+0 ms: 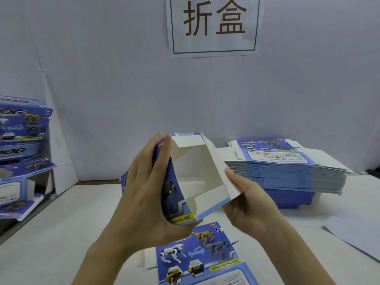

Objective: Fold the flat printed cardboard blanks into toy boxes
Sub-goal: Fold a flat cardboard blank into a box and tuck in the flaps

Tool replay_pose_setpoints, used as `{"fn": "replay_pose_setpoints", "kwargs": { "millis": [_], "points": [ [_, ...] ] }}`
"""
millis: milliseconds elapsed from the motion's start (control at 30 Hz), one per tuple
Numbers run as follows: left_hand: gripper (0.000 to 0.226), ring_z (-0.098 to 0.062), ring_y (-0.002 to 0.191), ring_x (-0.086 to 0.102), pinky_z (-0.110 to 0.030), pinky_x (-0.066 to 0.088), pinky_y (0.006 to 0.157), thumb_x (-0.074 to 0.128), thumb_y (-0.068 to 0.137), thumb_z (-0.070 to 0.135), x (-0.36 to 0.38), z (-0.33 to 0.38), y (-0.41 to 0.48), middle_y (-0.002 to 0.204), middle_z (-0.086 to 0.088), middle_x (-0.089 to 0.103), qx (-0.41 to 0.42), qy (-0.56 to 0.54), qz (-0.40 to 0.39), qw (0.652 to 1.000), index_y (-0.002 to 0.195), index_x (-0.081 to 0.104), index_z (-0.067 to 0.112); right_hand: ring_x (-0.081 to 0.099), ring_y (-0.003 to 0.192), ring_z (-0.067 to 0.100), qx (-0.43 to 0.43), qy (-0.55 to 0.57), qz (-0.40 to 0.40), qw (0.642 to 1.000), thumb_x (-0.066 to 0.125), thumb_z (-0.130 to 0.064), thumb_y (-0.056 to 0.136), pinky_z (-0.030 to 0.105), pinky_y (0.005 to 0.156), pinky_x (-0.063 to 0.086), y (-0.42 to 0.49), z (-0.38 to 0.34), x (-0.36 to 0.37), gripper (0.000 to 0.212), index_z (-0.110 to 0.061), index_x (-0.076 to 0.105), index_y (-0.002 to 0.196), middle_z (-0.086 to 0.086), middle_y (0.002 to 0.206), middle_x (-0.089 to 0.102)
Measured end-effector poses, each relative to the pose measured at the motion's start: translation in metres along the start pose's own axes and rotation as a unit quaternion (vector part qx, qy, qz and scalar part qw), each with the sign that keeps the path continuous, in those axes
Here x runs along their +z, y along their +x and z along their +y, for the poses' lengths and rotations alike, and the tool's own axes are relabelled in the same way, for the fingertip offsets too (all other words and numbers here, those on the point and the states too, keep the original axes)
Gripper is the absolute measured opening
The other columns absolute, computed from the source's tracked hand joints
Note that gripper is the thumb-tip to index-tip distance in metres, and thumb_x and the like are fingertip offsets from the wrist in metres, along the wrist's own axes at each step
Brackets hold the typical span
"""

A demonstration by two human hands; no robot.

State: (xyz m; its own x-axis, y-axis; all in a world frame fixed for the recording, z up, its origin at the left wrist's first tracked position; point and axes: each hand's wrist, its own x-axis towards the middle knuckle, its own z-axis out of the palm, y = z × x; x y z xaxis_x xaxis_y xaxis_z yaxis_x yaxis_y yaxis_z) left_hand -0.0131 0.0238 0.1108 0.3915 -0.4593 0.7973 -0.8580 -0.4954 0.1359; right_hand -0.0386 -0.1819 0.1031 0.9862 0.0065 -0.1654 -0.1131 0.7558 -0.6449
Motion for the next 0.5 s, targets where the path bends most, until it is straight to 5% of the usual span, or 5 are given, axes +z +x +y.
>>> {"fn": "replay_pose_setpoints", "kwargs": {
  "millis": [100,233,333,500],
  "points": [
    [0.123,-0.014,0.145,0.018,-0.04,0.028,0.111,0.064,0.058,0.074,0.0019,0.0009,-0.0005,0.158,0.002,0.014,-0.035,0.018,-0.013,0.999,0.152,0.0,0.028,0.073,0.066,0.015,-0.139,-0.052,0.061,0.987,0.065,-0.012,0.085,0.025,0.048,0.056,0.0001,-0.0031,-0.0015,0.021,-0.01,0.061,0.106,0.006,0.083,0.076],
    [0.119,-0.015,0.141,0.024,-0.043,0.031,0.111,0.068,0.057,0.07,0.0031,0.0031,0.0004,0.155,0.001,0.022,-0.045,0.015,-0.022,0.999,0.151,0.007,0.029,0.07,0.077,0.005,-0.308,-0.176,0.083,0.931,0.059,-0.014,0.093,0.025,0.055,0.056,-0.0024,-0.0032,-0.0031,0.025,-0.031,0.062,0.112,-0.009,0.092,0.075],
    [0.116,-0.015,0.138,0.028,-0.041,0.03,0.11,0.069,0.058,0.067,0.0013,0.0057,0.0011,0.151,-0.001,0.028,-0.037,0.015,-0.013,0.999,0.15,0.011,0.029,0.069,0.082,0.005,-0.358,-0.21,0.082,0.906,0.058,-0.015,0.094,0.028,0.058,0.058,-0.0036,-0.0022,-0.0031,0.036,-0.048,0.059,0.108,-0.017,0.096,0.072],
    [0.115,-0.016,0.134,0.03,-0.04,0.031,0.108,0.066,0.056,0.07,0.0013,0.0093,0.0014,0.149,-0.001,0.031,-0.044,0.013,0.0,0.999,0.15,0.013,0.029,0.065,0.083,-0.002,-0.44,-0.247,0.067,0.861,0.056,-0.009,0.094,0.018,0.064,0.054,-0.0057,0.0008,-0.001,0.038,-0.043,0.065,0.11,-0.019,0.104,0.072]
  ]
}}
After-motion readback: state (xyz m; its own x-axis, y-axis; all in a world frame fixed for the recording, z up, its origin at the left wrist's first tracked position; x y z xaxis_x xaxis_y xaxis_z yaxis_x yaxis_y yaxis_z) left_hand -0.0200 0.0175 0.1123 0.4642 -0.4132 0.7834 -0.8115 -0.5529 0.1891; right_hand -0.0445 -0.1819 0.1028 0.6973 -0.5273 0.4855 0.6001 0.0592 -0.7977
